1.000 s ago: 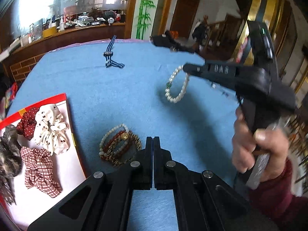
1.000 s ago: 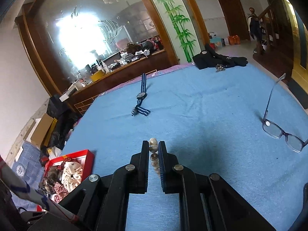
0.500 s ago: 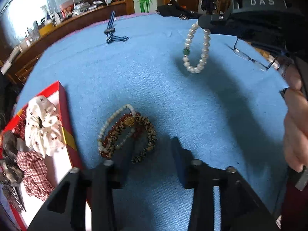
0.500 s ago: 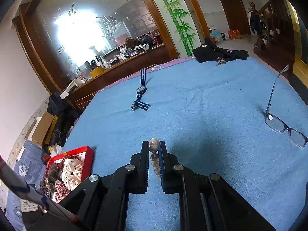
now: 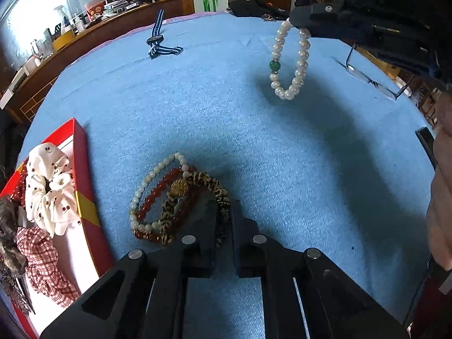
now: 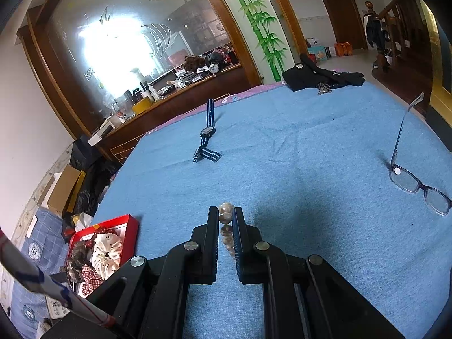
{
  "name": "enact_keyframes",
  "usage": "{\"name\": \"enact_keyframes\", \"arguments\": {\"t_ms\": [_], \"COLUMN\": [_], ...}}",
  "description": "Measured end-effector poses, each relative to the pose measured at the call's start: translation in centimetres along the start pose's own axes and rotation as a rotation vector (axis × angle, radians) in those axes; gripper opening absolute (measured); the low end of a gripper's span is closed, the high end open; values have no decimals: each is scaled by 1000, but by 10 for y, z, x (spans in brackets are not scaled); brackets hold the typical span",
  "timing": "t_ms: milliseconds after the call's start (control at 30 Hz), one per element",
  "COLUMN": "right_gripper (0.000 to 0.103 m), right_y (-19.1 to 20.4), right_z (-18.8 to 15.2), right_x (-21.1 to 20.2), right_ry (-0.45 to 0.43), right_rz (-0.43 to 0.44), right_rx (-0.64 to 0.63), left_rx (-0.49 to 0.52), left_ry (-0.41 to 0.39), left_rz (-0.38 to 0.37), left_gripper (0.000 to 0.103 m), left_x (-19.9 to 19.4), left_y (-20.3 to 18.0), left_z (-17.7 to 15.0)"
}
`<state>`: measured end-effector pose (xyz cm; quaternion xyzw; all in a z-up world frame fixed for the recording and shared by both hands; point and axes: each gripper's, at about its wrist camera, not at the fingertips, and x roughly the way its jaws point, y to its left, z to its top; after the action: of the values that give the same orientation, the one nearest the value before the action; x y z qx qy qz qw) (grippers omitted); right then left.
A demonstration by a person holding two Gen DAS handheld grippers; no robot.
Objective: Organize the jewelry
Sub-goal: 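Grasp the leopard-print bracelet with the left gripper while the right lifts the pearl bracelet, then carry the leopard-print and pearl bracelets into the white box with both grippers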
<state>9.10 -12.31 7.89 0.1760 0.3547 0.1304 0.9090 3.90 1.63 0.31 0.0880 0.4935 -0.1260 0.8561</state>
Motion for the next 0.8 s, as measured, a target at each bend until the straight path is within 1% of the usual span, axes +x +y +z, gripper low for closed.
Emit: {"name": "enact_keyframes", "arguments": {"t_ms": [33,67,167,333,533,633,800], "right_gripper": [10,10,10,10,10,10,10], "right_y": [0,0,1,2,8,14,26], "right_z": [0,0,1,1,0,-2,-14], "right_x": [0,0,-1,-5,-13,-16,-22], "right_ry": [0,0,-3,-9,-17,-15,30], "right_rz": [-1,0,4,14,42,65,150], "right_rx": [1,2,0,-8,-27,-40,-28], "left_rx": [-7,-17,-76,-139,-171,-179,-202], "left_ry": [-3,-7,-39,-120,-226,-266,-303], "left_rz": [-5,-9,-76,-145,-165,-156,-151], "left_gripper": [7,4,4,4,4,4,4], "left_x": [0,0,-6,-37,-83,-102,-126], "left_y": [1,3,9,21,30,36,54], "left_z": [1,1,-2,-3,-7,-10,-20]}}
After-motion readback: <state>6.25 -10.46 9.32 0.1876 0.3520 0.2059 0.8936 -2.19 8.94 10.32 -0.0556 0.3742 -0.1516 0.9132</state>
